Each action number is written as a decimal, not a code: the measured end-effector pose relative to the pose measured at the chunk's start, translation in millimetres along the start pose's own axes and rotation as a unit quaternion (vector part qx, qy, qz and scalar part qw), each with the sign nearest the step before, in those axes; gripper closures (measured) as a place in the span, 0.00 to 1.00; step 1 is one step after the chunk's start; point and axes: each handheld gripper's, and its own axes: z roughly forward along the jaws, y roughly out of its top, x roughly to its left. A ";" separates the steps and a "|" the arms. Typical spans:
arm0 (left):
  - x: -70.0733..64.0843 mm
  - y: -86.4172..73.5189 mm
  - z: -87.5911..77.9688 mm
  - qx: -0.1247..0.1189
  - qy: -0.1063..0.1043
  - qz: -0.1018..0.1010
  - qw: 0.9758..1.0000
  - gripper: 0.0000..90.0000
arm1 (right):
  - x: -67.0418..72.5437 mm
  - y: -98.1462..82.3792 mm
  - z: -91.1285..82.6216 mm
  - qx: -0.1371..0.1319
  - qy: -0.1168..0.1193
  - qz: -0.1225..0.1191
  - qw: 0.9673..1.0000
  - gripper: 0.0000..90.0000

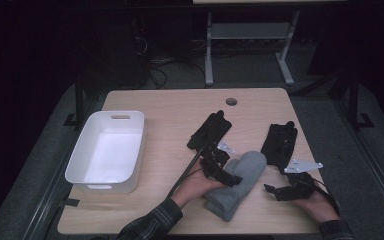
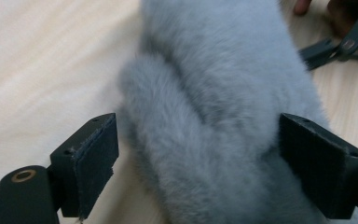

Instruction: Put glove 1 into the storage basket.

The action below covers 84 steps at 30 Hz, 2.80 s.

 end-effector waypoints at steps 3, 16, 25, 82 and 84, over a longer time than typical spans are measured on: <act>-1.4 -3.2 8.4 0.006 -0.011 -0.006 1.000 0.14 | 0.0 0.0 0.0 0.000 0.000 0.000 1.000 0.15; -1.4 -6.7 14.3 0.019 -0.047 -0.004 0.999 0.30 | 0.7 0.2 0.5 0.000 -0.003 -0.002 1.000 0.15; -0.5 -5.8 12.3 0.030 -0.076 -0.004 0.997 0.66 | 1.1 0.2 0.7 -0.001 -0.003 -0.002 1.000 0.15; 91.5 -15.4 -243.7 -0.061 0.095 -0.080 0.990 0.76 | 1.6 0.4 1.2 0.001 -0.001 -0.005 1.000 0.13; 94.8 -19.9 -253.6 -0.067 0.101 -0.088 0.989 0.76 | 1.6 0.4 1.3 0.001 -0.001 -0.005 1.000 0.13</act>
